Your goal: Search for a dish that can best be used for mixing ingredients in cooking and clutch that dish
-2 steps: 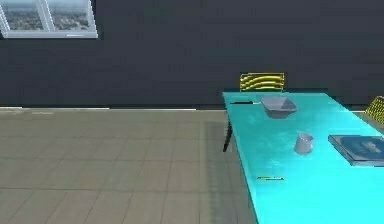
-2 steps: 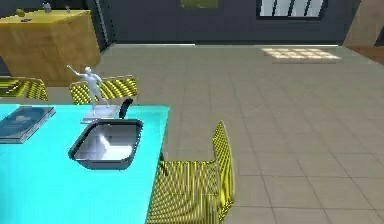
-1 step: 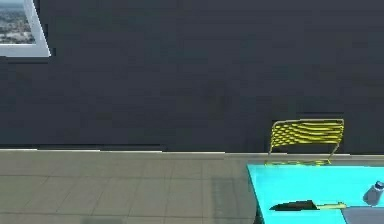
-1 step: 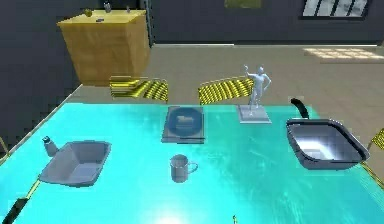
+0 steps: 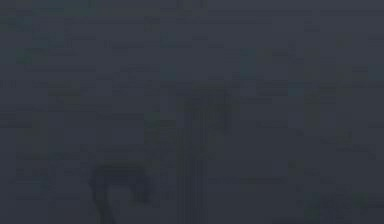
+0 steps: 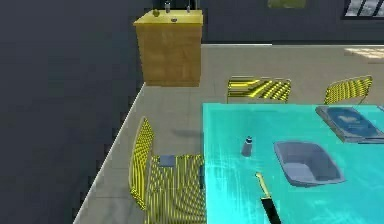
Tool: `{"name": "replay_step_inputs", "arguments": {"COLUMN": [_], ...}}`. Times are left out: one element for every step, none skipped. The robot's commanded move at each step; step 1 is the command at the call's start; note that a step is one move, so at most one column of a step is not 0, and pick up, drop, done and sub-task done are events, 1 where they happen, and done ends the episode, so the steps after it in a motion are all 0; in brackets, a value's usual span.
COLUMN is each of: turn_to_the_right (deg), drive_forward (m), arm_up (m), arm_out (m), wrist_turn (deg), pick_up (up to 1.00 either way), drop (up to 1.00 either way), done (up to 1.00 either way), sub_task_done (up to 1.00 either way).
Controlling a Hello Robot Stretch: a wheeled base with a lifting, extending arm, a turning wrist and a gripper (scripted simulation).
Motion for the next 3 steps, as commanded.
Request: {"name": "replay_step_inputs", "arguments": {"turn_to_the_right": [45.0, 21.0, 0.0], "drive_forward": [0.0, 0.0, 0.3], "arm_up": [0.0, 0.0, 0.0], "arm_out": [0.0, 0.0, 0.0], "wrist_turn": [0.0, 0.0, 0.0], "pick_up": [0.0, 0.0, 0.0], "drop": [0.0, 0.0, 0.0], "done": [0.0, 0.0, 0.0], "sub_task_done": [0.0, 0.0, 0.0]}}
